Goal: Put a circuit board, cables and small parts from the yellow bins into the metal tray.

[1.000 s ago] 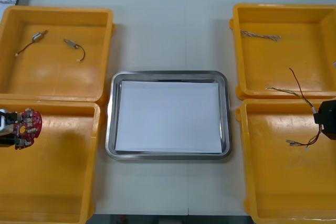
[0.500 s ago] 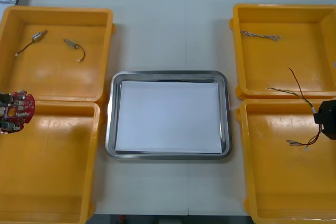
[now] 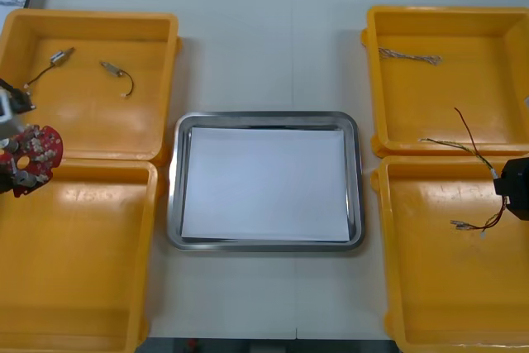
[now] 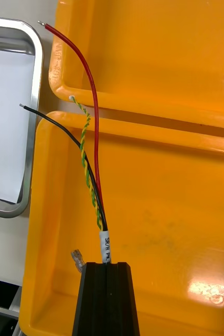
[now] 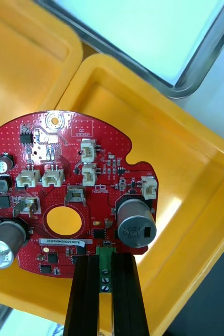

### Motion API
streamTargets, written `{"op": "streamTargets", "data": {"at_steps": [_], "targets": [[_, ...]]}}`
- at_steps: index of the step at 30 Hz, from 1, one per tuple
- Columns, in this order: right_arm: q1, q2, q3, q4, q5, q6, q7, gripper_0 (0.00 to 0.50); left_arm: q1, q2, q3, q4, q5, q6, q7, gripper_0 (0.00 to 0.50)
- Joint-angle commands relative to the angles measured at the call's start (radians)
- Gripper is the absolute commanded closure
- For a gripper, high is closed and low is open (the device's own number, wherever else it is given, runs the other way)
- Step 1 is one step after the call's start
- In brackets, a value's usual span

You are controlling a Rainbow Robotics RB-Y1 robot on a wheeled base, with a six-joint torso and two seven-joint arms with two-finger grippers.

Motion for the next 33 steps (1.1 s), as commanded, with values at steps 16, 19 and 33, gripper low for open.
{"op": "streamTargets", "data": {"at_steps": [16,19,33], "targets": [[-0.018,-0.015,0.007,-0.021,-0.006,0.003,-0.035,0.5,-0.324,0.057,-0.363,-0.13,-0.126,0.032,0.711,0.5],[-0.018,-0.015,0.007,-0.021,-0.006,0.003,-0.035,0.5,-0.37,0.063,-0.411,-0.13,-0.126,0.032,0.777,0.5],[-0.018,-0.015,0.007,-0.021,-0.006,0.003,-0.035,0.5,-0.582,0.061,-0.641,-0.116,-0.149,0.088,1.09,0.5]]}}
